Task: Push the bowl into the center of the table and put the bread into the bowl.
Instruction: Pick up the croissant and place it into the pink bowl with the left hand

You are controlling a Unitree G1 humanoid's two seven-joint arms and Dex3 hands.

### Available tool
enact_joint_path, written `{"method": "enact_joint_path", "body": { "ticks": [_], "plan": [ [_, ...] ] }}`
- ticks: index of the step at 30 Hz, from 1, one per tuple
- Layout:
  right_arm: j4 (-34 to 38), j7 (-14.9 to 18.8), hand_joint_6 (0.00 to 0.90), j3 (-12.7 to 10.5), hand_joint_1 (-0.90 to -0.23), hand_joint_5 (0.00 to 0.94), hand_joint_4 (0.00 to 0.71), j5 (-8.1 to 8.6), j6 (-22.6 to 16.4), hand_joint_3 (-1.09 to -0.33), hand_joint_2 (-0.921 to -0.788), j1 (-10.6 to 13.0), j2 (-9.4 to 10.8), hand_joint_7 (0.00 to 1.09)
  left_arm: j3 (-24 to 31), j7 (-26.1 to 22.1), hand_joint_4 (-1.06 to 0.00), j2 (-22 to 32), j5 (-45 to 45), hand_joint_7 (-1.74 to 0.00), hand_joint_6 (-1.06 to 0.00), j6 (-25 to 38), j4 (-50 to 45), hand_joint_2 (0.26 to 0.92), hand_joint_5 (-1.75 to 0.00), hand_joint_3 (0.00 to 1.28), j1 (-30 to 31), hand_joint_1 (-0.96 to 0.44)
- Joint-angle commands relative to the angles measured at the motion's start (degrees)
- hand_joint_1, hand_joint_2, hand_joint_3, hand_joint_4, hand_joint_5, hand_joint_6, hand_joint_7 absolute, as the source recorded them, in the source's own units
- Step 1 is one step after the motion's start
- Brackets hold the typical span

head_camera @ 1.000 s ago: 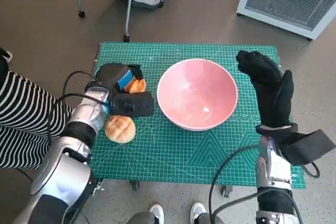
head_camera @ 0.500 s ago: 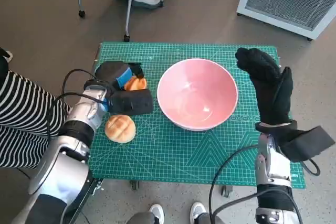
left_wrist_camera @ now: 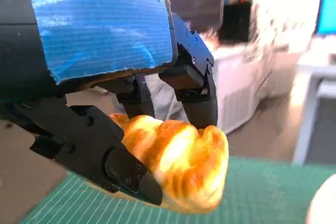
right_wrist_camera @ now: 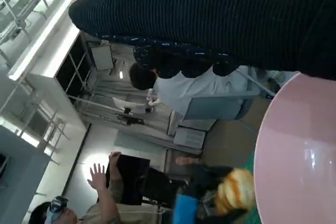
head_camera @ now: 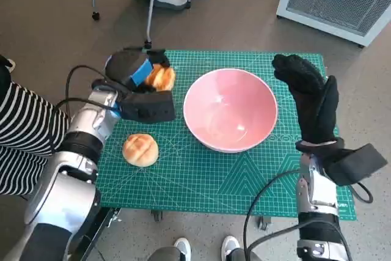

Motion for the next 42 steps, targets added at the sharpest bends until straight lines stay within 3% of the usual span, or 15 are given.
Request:
{"method": "enact_joint_path", "body": {
  "ticks": [1,24,42],
  "plan": [
    [1.5,1.0,0.021,0.0,-0.711,0.0,0.127,-0.14,0.1,-0.822,-0.921,0.1,-0.1,0.5,1.0,1.8,-0.86,1.6,-0.9,-1.1,-0.7,-2.3,-2.2,0.9,-0.97,0.0,-1.5,0.0],
    [0.6,1.8,0.015,0.1,-0.712,0.0,0.115,0.13,-0.5,-0.827,-0.921,1.1,0.3,0.5,1.6,1.9,-0.86,-0.4,0.2,-1.07,-0.72,-5.7,-21.3,0.893,-0.96,0.0,2.1,0.0],
    [-0.9,1.8,0.015,-0.7,-0.736,0.002,0.121,0.64,-0.6,-0.819,-0.921,3.1,0.0,0.51,-4.0,1.7,-0.81,-7.2,3.7,-1.18,-0.64,-11.5,-17.0,0.918,-0.99,0.01,1.7,0.0]
  ]
}}
